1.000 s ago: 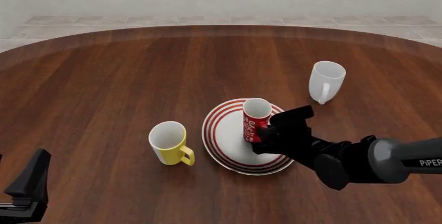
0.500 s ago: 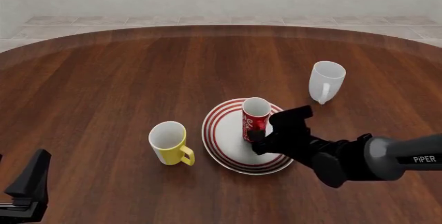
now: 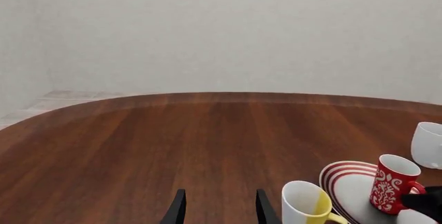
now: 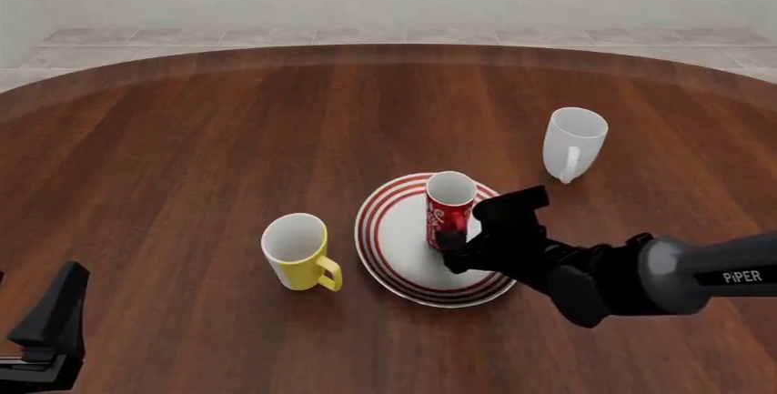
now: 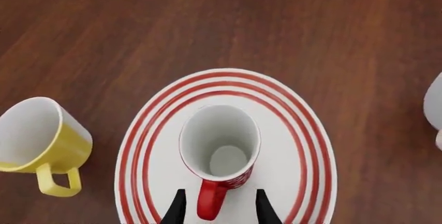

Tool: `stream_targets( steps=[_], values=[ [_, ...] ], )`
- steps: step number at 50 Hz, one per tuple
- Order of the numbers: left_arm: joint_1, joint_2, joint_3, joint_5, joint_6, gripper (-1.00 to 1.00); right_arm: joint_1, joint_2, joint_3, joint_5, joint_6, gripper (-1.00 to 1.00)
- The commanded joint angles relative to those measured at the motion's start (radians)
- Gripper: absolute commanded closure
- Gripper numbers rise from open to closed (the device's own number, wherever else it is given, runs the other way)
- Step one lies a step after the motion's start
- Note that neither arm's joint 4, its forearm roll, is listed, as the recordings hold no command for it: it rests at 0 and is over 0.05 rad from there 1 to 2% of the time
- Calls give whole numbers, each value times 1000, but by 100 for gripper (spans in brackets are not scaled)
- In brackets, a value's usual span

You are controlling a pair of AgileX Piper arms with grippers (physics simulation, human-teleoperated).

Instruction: Pick up the red mug and put it on the plate

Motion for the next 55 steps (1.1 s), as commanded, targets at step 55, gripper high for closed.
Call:
stream_targets(
  steps=[55],
  values=[
    [-3, 0, -16, 2, 20, -100, 14, -552, 143, 263, -88, -100]
  ],
)
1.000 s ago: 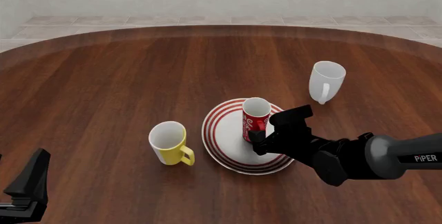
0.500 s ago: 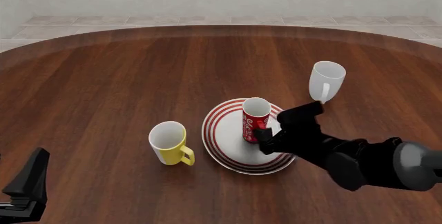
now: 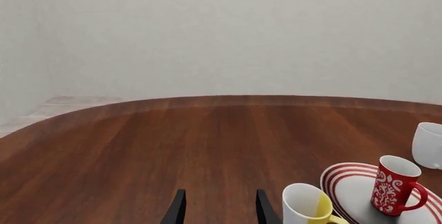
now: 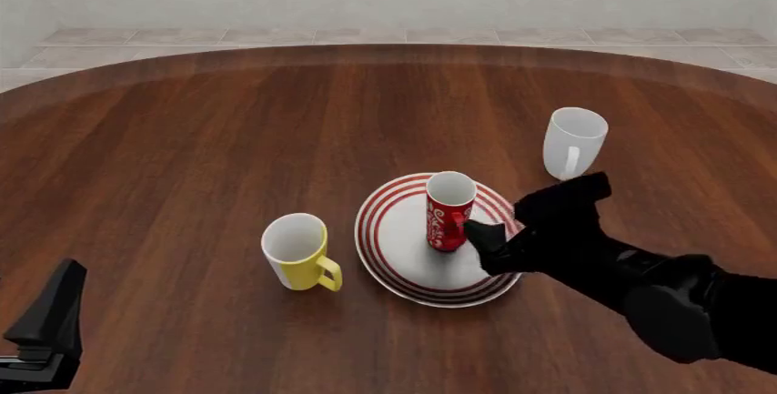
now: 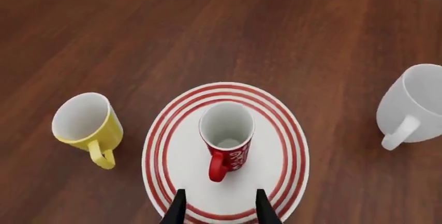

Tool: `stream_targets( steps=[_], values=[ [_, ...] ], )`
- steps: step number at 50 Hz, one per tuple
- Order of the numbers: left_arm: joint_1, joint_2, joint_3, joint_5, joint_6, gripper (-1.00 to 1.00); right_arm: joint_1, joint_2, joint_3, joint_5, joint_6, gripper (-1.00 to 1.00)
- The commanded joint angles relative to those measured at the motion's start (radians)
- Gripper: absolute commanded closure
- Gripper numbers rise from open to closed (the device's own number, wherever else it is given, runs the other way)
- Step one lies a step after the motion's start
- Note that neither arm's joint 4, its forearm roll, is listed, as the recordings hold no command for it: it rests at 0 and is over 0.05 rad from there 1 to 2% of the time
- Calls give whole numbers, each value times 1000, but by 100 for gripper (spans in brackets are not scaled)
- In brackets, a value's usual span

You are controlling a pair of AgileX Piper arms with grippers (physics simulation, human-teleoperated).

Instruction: Pick up the red mug and put it on the plate

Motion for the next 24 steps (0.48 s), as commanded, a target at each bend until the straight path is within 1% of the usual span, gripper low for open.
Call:
stream_targets(
  steps=[1, 2, 3, 7, 9, 13, 15, 16, 21, 23, 24],
  values=[
    [-1, 0, -3, 1, 4, -100, 8, -164, 20, 100, -25, -100],
    [-1, 0, -1, 0, 5, -100, 10, -181, 20, 110, -28, -100],
    [-1, 0, -3, 1, 4, -100, 22, -199, 19, 117, -43, -100],
    [-2, 0, -13, 10, 6, -100, 28, -260, 14, 168, -49, -100],
    [-1, 0, -7, 5, 6, -100, 16, -297, 15, 191, -65, -100],
    [-2, 0, 0, -3, 7, -100, 14, -353, 10, 237, -74, -100],
    [-2, 0, 8, -11, 7, -100, 13, -399, 6, 266, -93, -100],
    [-2, 0, 11, -14, 8, -100, 10, -412, 3, 279, -90, -100],
    [-2, 0, 0, -2, 8, -100, 4, -512, -21, 360, -130, -100],
    [-2, 0, -7, 5, 9, -100, 7, -546, -36, 396, -135, -100],
    [-2, 0, -7, 5, 9, -100, 7, -546, -36, 397, -135, -100]
  ],
)
